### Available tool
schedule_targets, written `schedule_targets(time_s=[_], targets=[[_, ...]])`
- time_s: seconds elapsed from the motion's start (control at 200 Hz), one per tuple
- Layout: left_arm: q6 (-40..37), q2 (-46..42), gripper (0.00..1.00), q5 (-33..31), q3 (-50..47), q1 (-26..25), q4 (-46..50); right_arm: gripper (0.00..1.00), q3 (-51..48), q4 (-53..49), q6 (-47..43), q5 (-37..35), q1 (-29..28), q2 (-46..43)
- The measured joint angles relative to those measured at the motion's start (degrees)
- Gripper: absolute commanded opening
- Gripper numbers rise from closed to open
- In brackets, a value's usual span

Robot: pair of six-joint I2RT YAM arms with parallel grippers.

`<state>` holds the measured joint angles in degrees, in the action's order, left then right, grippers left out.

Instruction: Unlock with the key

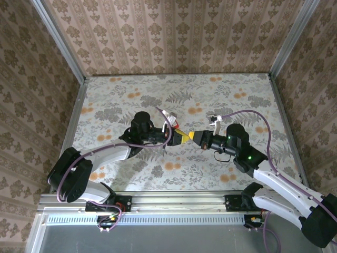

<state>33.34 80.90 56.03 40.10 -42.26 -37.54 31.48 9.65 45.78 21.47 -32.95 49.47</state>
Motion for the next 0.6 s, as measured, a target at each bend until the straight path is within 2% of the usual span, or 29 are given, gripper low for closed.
schedule_targets(time_s=[0.06, 0.085, 0.175, 0.275, 0.385, 0.6], targets=[[-0.59, -0.24, 0.00, -0.13, 0.00, 0.09, 0.87, 0.51, 0.02, -1.03, -0.07, -1.51, 0.13, -0.15], [-0.98, -0.48, 0.00, -0.13, 0.00, 0.31, 1.46, 0.59, 0.02, -1.81, -0.24, -2.64, 0.26, -0.31], [-2.64, -1.95, 0.00, -0.81, -0.02, 0.76, 4.13, 0.72, 0.85, -5.70, -1.11, -6.19, 1.07, -0.79], [-5.70, -4.63, 0.00, -2.49, -0.52, 1.16, 8.46, 0.75, 4.26, -12.15, -1.68, -10.14, 2.78, -0.55], [-10.23, -8.57, 0.00, -5.38, -0.87, 1.05, 14.71, 0.77, 9.70, -18.38, -1.70, -14.51, 4.66, 3.45], [-15.58, -13.68, 0.00, -13.53, -3.21, 1.11, 23.43, 0.78, 24.92, -27.65, -2.29, -17.99, 3.87, 25.53]])
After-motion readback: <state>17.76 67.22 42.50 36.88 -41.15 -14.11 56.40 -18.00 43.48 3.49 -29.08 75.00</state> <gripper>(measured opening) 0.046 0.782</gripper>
